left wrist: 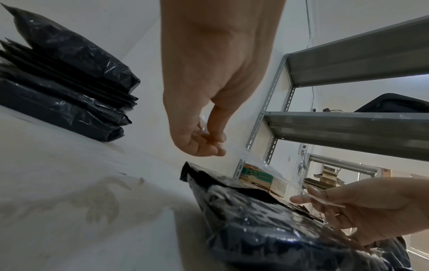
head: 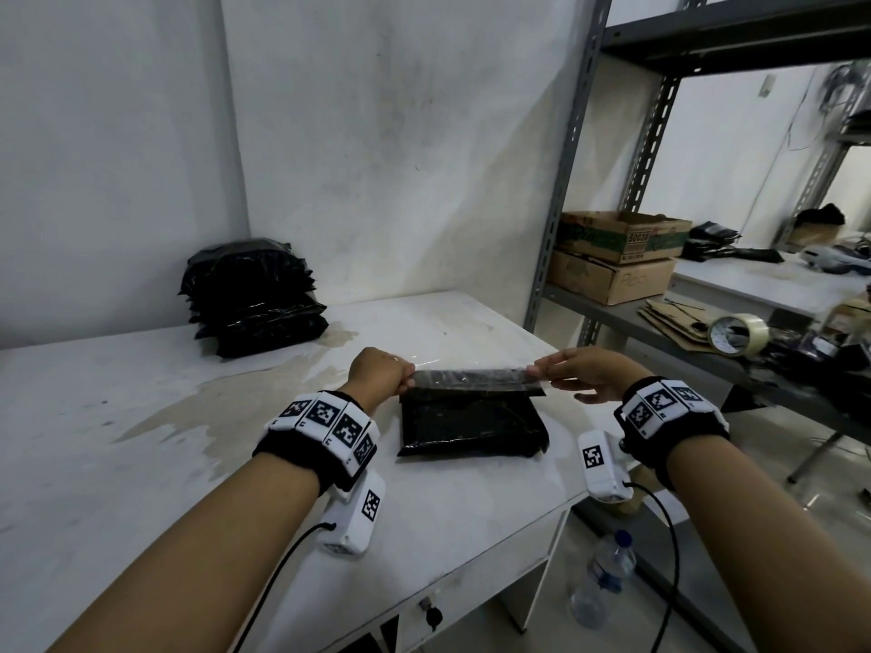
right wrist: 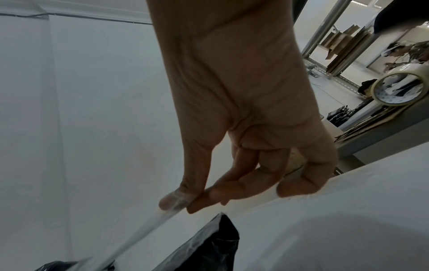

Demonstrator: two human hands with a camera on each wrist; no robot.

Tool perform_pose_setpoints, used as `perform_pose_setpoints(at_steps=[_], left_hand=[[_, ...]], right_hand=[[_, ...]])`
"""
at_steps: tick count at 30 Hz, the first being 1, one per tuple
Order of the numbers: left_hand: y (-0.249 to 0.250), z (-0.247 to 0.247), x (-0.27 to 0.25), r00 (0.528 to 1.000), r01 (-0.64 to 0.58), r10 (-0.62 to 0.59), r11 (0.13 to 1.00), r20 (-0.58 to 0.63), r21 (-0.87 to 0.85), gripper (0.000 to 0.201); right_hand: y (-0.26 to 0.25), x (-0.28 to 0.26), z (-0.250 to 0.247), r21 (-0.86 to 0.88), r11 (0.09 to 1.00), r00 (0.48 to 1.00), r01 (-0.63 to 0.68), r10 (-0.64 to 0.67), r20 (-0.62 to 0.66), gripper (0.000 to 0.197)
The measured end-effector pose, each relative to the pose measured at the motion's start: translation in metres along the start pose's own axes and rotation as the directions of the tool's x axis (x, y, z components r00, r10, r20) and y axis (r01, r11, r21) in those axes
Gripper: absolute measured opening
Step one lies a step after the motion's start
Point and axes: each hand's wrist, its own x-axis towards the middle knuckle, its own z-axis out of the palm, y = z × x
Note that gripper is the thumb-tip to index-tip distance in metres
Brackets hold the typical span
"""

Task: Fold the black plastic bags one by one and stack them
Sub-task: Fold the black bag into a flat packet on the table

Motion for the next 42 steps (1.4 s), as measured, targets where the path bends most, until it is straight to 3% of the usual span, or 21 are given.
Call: perform_pose_setpoints(at_steps=[6, 10, 11, 16, 23, 26, 29, 33, 42], left_hand=[[-0.007, 0.001, -0.001, 0.997, -0.046, 0.051, 0.996, 0.059, -0.078, 0.031], [-0.008, 0.001, -0.003, 0.993, -0.02, 0.031, 0.995, 0.113, -0.098, 0.035], [-0.008, 0.001, -0.002, 0.993, -0.003, 0.014, 0.996, 0.117, -0.09, 0.035], [-0.007, 0.002, 0.002, 0.983, 0.042, -0.028, 0.996, 0.184, -0.074, 0.045], [-0.004, 0.003, 0.001, 0.987, 0.11, -0.101, 0.992, 0.128, -0.068, 0.033], [-0.007, 0.002, 0.002, 0.994, 0.092, -0.091, 0.996, 0.066, -0.02, 0.033], [-0.011, 0.003, 0.001, 0.986, 0.087, -0.079, 0.995, 0.149, -0.049, 0.046], [-0.011, 0.002, 0.0, 0.988, 0.097, -0.087, 0.992, 0.128, -0.075, 0.048], [-0.01, -0.004, -0.009, 0.987, 0.118, -0.11, 0.991, 0.115, -0.067, 0.028]], right_hand=[[-0.003, -0.004, -0.002, -0.006, 1.0, 1.0, -0.003, 0.003, 0.02, 0.021], [0.0, -0.001, -0.003, -0.025, 0.999, 0.999, -0.046, 0.046, 0.021, 0.059], [0.001, 0.0, -0.003, -0.022, 0.998, 0.998, -0.055, 0.056, 0.025, 0.06], [-0.001, 0.003, 0.0, -0.019, 0.998, 0.997, -0.066, 0.067, 0.039, 0.043], [-0.005, 0.003, 0.003, -0.037, 0.999, 0.998, -0.015, 0.017, 0.061, 0.059], [-0.005, 0.003, 0.005, -0.028, 1.0, 0.997, 0.001, 0.001, 0.075, 0.044], [-0.004, 0.002, 0.006, -0.01, 1.0, 0.996, -0.001, 0.002, 0.095, 0.034], [-0.003, 0.001, 0.008, 0.017, 1.0, 0.995, -0.005, 0.003, 0.101, 0.022], [-0.002, 0.004, 0.012, 0.002, 1.0, 0.998, 0.016, -0.016, 0.059, 0.03]])
